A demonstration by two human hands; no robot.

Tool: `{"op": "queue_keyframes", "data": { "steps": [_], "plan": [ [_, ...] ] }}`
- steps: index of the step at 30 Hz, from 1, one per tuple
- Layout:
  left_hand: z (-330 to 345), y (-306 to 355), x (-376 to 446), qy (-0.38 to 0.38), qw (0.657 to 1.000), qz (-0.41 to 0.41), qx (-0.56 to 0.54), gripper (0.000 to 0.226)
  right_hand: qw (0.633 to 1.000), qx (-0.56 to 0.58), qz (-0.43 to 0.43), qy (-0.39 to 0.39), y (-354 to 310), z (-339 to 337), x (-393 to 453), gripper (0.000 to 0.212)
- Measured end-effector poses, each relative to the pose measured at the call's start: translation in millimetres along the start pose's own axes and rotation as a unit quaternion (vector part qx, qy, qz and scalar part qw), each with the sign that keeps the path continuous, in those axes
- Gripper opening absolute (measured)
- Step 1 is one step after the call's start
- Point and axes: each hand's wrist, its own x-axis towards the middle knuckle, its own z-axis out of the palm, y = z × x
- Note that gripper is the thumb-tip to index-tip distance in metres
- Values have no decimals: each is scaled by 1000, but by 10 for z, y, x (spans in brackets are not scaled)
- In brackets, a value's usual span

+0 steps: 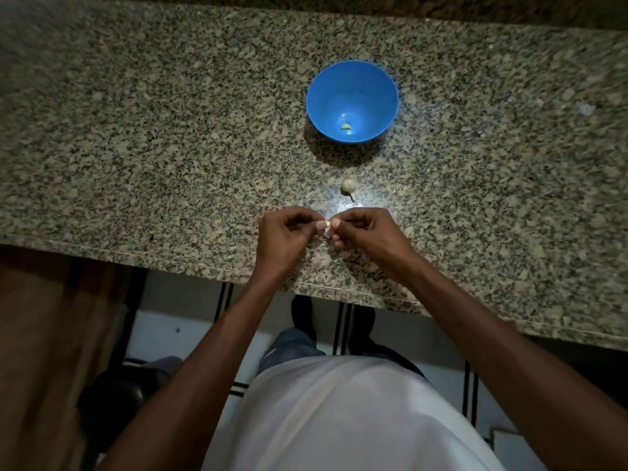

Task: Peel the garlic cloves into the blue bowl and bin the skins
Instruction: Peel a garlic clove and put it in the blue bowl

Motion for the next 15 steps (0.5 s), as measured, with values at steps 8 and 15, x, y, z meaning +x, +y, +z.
{"op": "queue_keyframes", "data": {
  "steps": [8, 15],
  "plan": [
    [188, 97, -24, -5, 994, -95, -60, 6, 998, 3, -58, 18, 51, -75, -3, 17],
    [218, 118, -40, -62, 985, -148, -66, 24, 995, -29, -82, 43, 79, -49, 24, 18]
  ]
}}
